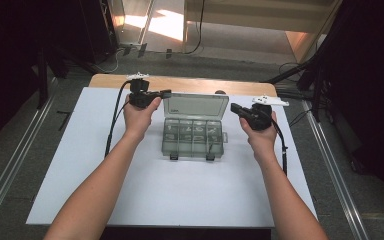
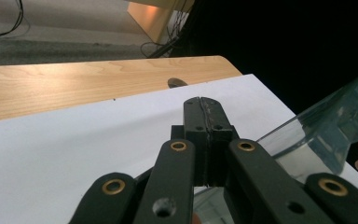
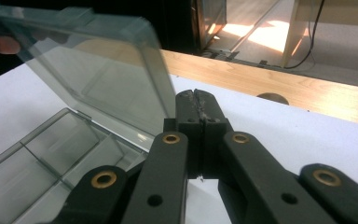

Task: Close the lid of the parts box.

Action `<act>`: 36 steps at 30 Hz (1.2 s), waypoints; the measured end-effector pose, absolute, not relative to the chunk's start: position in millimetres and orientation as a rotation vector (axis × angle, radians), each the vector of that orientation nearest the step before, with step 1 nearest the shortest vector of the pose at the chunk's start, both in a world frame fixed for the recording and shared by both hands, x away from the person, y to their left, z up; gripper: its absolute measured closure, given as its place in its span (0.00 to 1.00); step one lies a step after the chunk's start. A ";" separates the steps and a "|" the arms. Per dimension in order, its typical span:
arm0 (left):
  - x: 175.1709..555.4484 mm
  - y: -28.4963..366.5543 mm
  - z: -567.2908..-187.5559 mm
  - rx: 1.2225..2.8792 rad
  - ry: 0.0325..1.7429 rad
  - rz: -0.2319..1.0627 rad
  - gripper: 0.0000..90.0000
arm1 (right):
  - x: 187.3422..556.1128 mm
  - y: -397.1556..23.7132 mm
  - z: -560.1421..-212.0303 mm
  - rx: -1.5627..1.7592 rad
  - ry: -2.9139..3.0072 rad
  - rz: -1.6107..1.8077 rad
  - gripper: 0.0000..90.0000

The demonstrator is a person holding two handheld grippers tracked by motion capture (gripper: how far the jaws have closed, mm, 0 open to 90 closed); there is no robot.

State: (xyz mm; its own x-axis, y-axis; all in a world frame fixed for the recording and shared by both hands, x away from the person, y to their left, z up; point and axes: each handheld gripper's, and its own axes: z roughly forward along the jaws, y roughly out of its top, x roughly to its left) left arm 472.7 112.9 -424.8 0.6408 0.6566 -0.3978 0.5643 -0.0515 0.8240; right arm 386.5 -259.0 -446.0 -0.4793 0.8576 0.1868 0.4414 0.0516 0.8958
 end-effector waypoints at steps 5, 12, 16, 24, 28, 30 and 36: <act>465.4 112.9 -426.2 1.725 0.989 0.108 1.00 | 388.4 -256.8 -440.6 1.333 1.929 1.388 1.00; 457.5 112.9 -426.2 1.735 0.972 0.125 1.00 | 387.3 -256.4 -436.9 1.343 1.915 1.419 1.00; 453.9 113.3 -426.4 1.730 0.966 0.127 1.00 | 387.3 -255.6 -436.6 1.343 1.916 1.421 1.00; 446.4 114.9 -426.1 1.730 0.945 0.132 1.00 | 386.6 -254.3 -434.2 1.344 1.912 1.442 1.00; 442.4 115.1 -426.3 1.729 0.940 0.141 1.00 | 385.8 -252.2 -433.9 1.333 1.918 1.447 1.00; 440.8 115.5 -426.9 1.728 0.934 0.141 1.00 | 385.1 -250.9 -433.2 1.328 1.917 1.454 1.00; 433.6 116.8 -425.9 1.724 0.915 0.149 1.00 | 381.2 -247.6 -430.7 1.303 1.926 1.467 1.00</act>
